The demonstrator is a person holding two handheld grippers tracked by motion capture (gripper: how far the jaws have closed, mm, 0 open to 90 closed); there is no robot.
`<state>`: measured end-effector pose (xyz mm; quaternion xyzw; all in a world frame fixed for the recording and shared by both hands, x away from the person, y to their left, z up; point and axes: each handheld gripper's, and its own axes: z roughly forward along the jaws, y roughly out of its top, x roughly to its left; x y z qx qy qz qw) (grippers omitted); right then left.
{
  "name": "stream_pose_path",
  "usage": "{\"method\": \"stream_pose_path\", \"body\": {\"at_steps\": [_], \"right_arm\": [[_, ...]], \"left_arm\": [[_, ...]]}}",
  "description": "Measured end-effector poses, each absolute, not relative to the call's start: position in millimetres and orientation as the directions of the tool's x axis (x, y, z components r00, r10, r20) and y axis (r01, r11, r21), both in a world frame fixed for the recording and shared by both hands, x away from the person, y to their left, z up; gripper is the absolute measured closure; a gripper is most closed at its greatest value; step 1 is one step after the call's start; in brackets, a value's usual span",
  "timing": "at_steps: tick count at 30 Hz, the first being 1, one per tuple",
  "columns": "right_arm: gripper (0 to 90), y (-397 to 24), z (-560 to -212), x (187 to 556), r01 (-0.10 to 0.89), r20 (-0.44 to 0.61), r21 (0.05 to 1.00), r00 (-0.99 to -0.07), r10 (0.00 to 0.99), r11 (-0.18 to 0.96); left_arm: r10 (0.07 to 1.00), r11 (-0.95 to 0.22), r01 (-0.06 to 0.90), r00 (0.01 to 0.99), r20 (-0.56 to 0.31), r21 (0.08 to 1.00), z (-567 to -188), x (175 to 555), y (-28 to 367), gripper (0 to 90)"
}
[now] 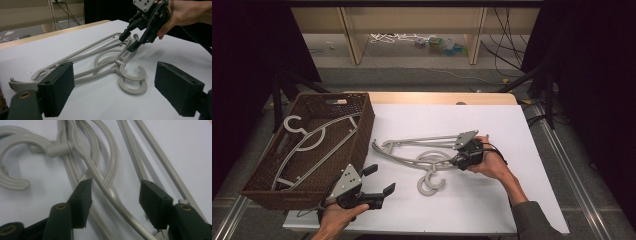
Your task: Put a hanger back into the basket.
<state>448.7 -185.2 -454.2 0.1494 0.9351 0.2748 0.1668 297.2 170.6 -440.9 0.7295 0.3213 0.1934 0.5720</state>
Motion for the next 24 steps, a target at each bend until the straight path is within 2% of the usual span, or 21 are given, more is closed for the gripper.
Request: {"method": "stream_pose_path", "body": {"at_steps": [5, 13, 24], "right_arm": [[50.5, -186, -459, 452, 0.179, -0.232, 0.535, -0.909, 0.347, 0.826], [63.7, -181, -466, 458, 0.161, -0.203, 0.519, -0.931, 0.304, 0.839], [65.7, -179, -470, 467, 0.165, -0.178, 0.491, -0.942, 0.284, 0.855]], "left_arm": [[0.695, -0.147, 0.254, 0.714, -0.083, 0.956, -441, 297, 170, 16.2], [0.686, -0.158, 0.267, 0.722, -0.089, 0.951, -442, 297, 168, 16.2], [0.683, -0.172, 0.258, 0.727, -0.074, 0.951, -442, 298, 170, 16.4]]}}
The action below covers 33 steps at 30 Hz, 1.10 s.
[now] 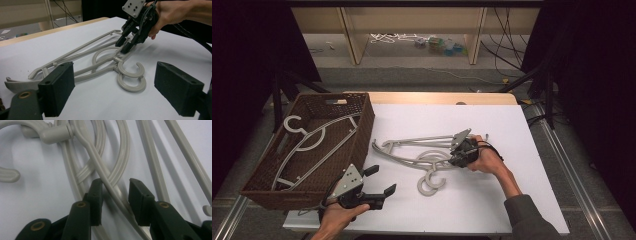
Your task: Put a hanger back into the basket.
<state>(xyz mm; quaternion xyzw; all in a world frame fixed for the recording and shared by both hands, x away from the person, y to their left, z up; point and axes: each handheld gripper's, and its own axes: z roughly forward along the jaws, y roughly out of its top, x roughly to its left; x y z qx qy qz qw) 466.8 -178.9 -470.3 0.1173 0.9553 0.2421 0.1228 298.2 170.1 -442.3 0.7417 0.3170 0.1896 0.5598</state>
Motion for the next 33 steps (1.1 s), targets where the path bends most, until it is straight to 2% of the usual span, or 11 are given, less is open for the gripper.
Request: {"method": "stream_pose_path", "body": {"at_steps": [3, 8, 13, 18, 23, 25, 27, 33], "right_arm": [[68.5, -178, -469, 466, 0.131, -0.192, 0.479, -0.949, 0.249, 0.868], [74.2, -172, -466, 462, 0.004, -0.242, 0.421, -0.963, 0.116, 0.907], [77.1, -170, -461, 458, -0.054, -0.237, 0.436, -0.97, 0.057, 0.899], [79.7, -173, -453, 455, -0.073, -0.248, 0.46, -0.967, 0.049, 0.885], [82.1, -177, -438, 450, -0.101, -0.324, 0.489, -0.943, 0.072, 0.867], [82.5, -179, -434, 447, -0.101, -0.332, 0.502, -0.94, 0.083, 0.859], [82.7, -181, -428, 445, -0.115, -0.362, 0.508, -0.928, 0.09, 0.854], [82.8, -187, -412, 436, -0.119, -0.368, 0.53, -0.924, 0.102, 0.84]], "left_arm": [[0.682, -0.169, 0.258, 0.727, -0.076, 0.951, -442, 299, 170, 16.5], [0.685, -0.158, 0.272, 0.723, -0.093, 0.949, -442, 298, 169, 16.5], [0.684, -0.168, 0.265, 0.725, -0.081, 0.949, -442, 299, 170, 16.6], [0.685, -0.169, 0.258, 0.725, -0.075, 0.951, -441, 299, 171, 16.8], [0.691, -0.17, 0.257, 0.719, -0.071, 0.951, -441, 299, 172, 17.1], [0.693, -0.144, 0.265, 0.715, -0.094, 0.953, -442, 300, 172, 17.2], [0.694, -0.168, 0.258, 0.717, -0.072, 0.951, -441, 299, 172, 17.3], [0.702, -0.182, 0.246, 0.711, -0.05, 0.952, -441, 299, 171, 17.5]]}}
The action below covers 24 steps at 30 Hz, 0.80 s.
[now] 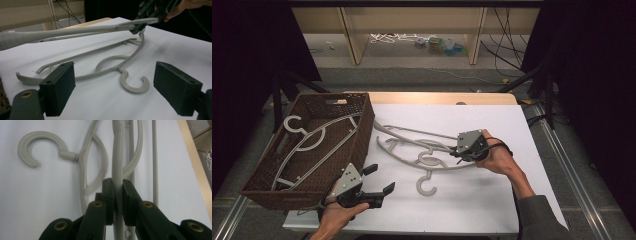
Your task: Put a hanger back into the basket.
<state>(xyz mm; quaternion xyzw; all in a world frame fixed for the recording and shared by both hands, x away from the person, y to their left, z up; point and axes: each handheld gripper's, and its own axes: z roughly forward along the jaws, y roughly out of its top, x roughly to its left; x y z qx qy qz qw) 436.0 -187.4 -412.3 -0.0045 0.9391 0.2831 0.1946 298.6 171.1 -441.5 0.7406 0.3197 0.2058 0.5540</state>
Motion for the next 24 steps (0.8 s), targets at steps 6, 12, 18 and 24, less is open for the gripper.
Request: {"method": "stream_pose_path", "body": {"at_steps": [6, 12, 18, 24], "right_arm": [[82.8, -189, -403, 419, -0.145, -0.38, 0.52, -0.922, 0.077, 0.842], [82.8, -188, -398, 399, -0.143, -0.366, 0.516, -0.928, 0.067, 0.845], [82.8, -190, -399, 386, -0.148, -0.366, 0.517, -0.929, 0.061, 0.843], [82.8, -190, -404, 376, -0.154, -0.352, 0.515, -0.935, 0.044, 0.843]], "left_arm": [[0.702, -0.226, 0.21, 0.712, 0.01, 0.951, -441, 297, 169, 18.0], [0.691, -0.248, 0.159, 0.721, 0.06, 0.956, -440, 298, 165, 18.4], [0.675, -0.298, 0.132, 0.729, 0.112, 0.945, -435, 300, 159, 19.7], [0.63, -0.401, 0.067, 0.744, 0.222, 0.914, -426, 307, 139, 21.7]]}}
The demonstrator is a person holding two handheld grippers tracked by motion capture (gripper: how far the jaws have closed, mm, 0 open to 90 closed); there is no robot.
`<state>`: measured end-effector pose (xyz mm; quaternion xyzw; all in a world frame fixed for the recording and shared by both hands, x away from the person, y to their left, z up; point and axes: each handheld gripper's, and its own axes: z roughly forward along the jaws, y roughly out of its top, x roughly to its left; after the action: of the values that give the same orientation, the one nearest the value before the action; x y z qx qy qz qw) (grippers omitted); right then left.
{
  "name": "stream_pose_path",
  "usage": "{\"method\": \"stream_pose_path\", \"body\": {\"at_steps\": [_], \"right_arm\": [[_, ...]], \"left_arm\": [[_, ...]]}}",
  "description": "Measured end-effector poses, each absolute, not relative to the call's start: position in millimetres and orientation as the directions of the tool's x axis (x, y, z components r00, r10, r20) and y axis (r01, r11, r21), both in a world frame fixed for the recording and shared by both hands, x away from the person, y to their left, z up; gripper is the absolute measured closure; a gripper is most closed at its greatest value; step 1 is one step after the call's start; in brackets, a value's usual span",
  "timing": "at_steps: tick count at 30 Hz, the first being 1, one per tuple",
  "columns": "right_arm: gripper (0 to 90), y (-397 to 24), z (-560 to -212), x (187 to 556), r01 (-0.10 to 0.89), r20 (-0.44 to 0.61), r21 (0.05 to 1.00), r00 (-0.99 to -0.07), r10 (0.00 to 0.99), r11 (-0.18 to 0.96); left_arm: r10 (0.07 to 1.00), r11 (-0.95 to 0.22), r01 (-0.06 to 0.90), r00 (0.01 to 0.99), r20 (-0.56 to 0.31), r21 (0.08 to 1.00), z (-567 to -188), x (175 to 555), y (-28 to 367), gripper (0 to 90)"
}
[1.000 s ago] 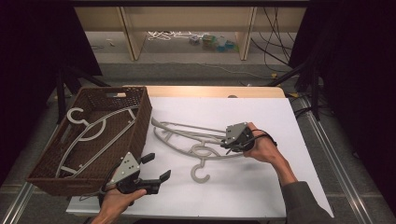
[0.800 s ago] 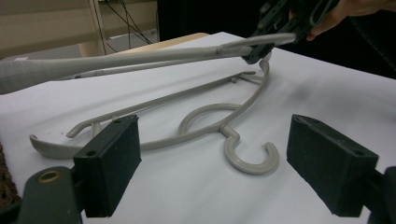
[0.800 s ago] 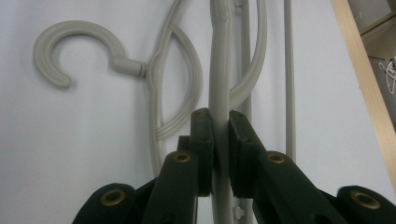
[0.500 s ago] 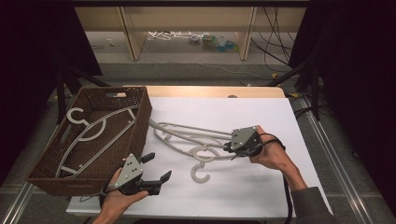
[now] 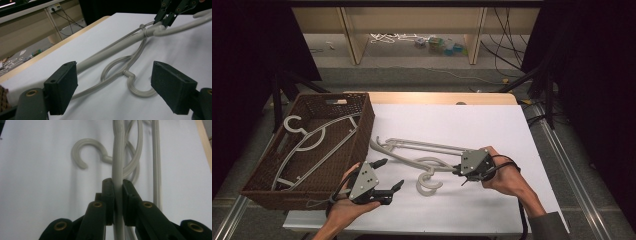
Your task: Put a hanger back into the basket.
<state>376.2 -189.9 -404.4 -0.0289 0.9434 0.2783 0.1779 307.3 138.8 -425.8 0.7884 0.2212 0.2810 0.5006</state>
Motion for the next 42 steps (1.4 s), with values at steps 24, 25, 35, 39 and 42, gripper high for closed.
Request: {"method": "stream_pose_path", "body": {"at_steps": [24, 25, 35, 39, 42], "right_arm": [[82.8, -192, -405, 348, -0.165, -0.316, 0.53, -0.949, 0.013, 0.831], [82.7, -192, -405, 348, -0.165, -0.319, 0.529, -0.948, 0.015, 0.832], [82.7, -190, -405, 347, -0.183, -0.311, 0.527, -0.95, -0.012, 0.83], [82.0, -192, -402, 347, -0.188, -0.31, 0.549, -0.951, -0.011, 0.814], [81.1, -195, -398, 348, -0.185, -0.317, 0.56, -0.948, 0.003, 0.807]], "left_arm": [[0.314, -0.704, -0.088, 0.851, 0.42, 0.705, -423, 331, 84, 45.5], [0.306, -0.706, -0.104, 0.848, 0.433, 0.701, -423, 332, 84, 49.1], [0.174, -0.752, -0.192, 0.865, 0.47, 0.631, -423, 332, 79, 70.3], [0.137, -0.764, -0.216, 0.866, 0.481, 0.608, -415, 331, 79, 73.4], [0.142, -0.76, -0.206, 0.873, 0.467, 0.616, -412, 330, 77, 74.6]]}}
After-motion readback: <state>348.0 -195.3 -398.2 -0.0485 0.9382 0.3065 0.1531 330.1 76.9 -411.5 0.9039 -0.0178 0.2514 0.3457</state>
